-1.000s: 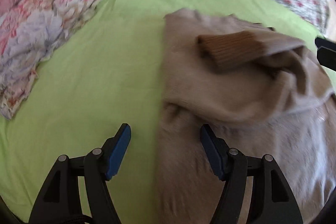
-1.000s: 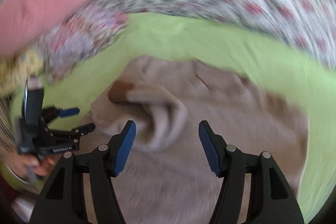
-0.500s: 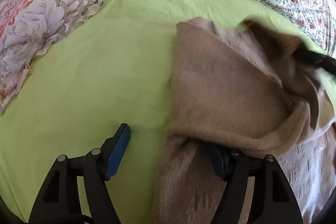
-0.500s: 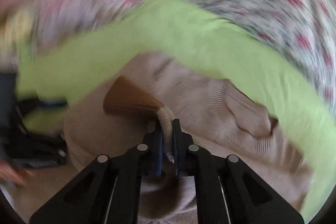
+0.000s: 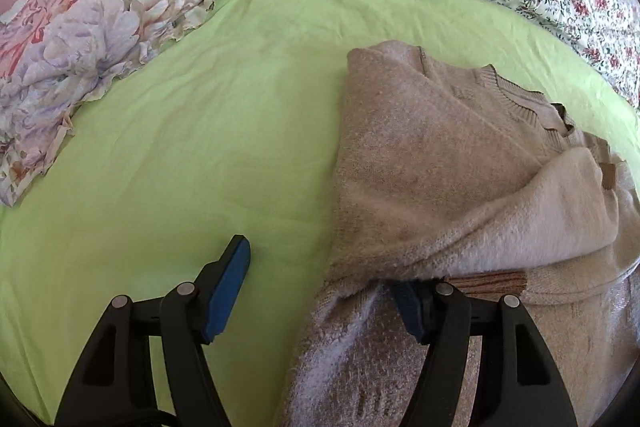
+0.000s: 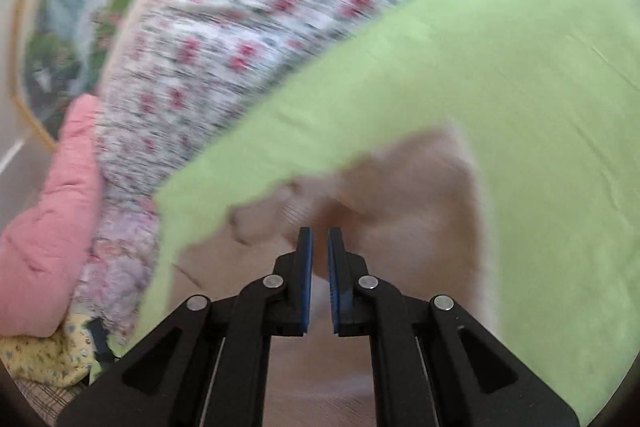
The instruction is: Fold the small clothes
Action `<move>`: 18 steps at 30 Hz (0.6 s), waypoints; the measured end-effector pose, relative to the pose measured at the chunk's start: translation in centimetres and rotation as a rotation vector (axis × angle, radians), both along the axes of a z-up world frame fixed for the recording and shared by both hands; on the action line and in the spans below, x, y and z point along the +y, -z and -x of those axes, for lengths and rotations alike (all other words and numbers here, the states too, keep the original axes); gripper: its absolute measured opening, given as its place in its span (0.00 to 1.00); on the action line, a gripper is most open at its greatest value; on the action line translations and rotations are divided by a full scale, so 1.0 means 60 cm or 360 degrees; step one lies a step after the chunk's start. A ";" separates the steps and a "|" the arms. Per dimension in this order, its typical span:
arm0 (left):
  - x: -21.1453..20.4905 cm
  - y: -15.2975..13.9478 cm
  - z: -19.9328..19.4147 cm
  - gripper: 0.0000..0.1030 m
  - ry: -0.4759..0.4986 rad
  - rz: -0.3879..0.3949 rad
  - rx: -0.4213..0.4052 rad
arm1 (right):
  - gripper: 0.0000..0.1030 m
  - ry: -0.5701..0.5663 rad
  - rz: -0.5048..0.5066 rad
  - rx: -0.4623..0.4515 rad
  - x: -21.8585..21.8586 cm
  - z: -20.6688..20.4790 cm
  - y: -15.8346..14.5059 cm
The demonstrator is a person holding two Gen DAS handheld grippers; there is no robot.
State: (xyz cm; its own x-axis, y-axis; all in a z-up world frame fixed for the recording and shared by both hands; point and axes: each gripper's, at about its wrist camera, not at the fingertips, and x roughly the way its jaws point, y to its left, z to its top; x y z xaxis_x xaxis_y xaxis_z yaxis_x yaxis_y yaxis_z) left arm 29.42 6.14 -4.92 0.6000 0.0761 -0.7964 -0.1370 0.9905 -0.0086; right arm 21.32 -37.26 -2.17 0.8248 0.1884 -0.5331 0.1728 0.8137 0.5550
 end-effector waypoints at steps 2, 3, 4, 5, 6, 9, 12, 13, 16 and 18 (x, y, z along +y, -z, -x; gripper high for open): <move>-0.004 0.001 0.001 0.67 -0.0009 -0.0025 -0.0006 | 0.11 -0.0048 -0.0053 0.0041 0.003 -0.003 -0.002; -0.006 0.001 0.002 0.67 -0.0013 -0.0034 -0.0007 | 0.11 -0.0078 -0.0065 0.0059 0.009 -0.011 -0.008; -0.008 0.001 0.002 0.67 -0.0013 -0.0039 -0.0007 | 0.11 -0.0111 -0.0050 0.0076 0.017 -0.020 -0.019; -0.008 0.001 0.002 0.67 -0.0013 -0.0041 -0.0008 | 0.15 -0.0138 -0.0032 0.0098 0.025 -0.031 -0.028; -0.007 0.001 0.002 0.67 -0.0013 -0.0037 -0.0009 | 0.21 -0.0173 -0.0021 0.0142 0.034 -0.055 -0.035; -0.001 0.002 0.002 0.68 -0.0012 -0.0006 -0.0009 | 0.71 -0.0309 -0.0036 0.0306 0.053 -0.126 -0.036; 0.004 0.004 0.000 0.69 -0.0010 0.0023 -0.0015 | 0.71 -0.0348 0.0083 0.0450 0.066 -0.189 -0.033; 0.005 0.005 -0.001 0.69 -0.0008 0.0030 -0.0015 | 0.71 -0.0335 0.0122 0.0505 0.068 -0.209 -0.033; 0.006 0.006 -0.003 0.70 0.0007 0.0040 -0.0020 | 0.71 -0.0388 0.0294 0.0639 0.078 -0.264 -0.029; 0.007 0.006 -0.004 0.71 0.0013 0.0055 -0.0021 | 0.70 -0.0423 0.0472 0.0764 0.087 -0.299 -0.012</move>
